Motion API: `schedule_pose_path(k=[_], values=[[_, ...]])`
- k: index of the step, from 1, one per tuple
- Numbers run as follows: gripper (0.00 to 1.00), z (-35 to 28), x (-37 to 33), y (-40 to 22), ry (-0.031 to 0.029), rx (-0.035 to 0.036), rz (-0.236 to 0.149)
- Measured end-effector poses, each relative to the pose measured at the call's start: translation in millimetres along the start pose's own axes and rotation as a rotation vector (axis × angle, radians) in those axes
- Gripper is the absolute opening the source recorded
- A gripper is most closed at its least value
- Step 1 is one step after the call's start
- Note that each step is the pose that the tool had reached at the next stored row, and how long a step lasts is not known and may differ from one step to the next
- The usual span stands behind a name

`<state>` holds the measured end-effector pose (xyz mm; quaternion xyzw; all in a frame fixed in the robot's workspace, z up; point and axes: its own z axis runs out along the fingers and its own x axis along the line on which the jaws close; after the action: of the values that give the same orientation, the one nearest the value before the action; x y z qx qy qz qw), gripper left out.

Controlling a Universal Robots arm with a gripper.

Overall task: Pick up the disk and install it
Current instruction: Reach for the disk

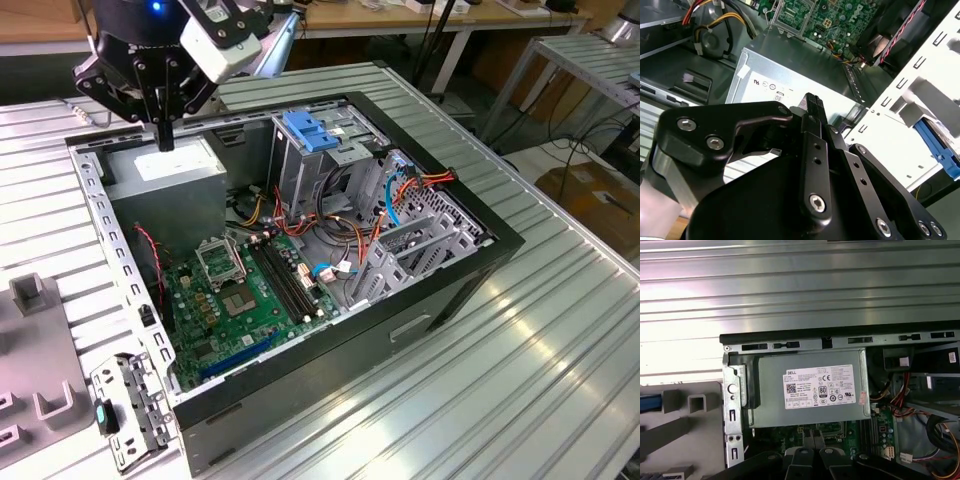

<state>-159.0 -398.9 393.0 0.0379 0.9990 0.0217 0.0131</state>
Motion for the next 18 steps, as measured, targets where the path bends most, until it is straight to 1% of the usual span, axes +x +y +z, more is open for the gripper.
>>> schedule_pose_path(k=[18], values=[[0.11,-0.1,13.0,-1.0,0.0,0.0001,0.0]])
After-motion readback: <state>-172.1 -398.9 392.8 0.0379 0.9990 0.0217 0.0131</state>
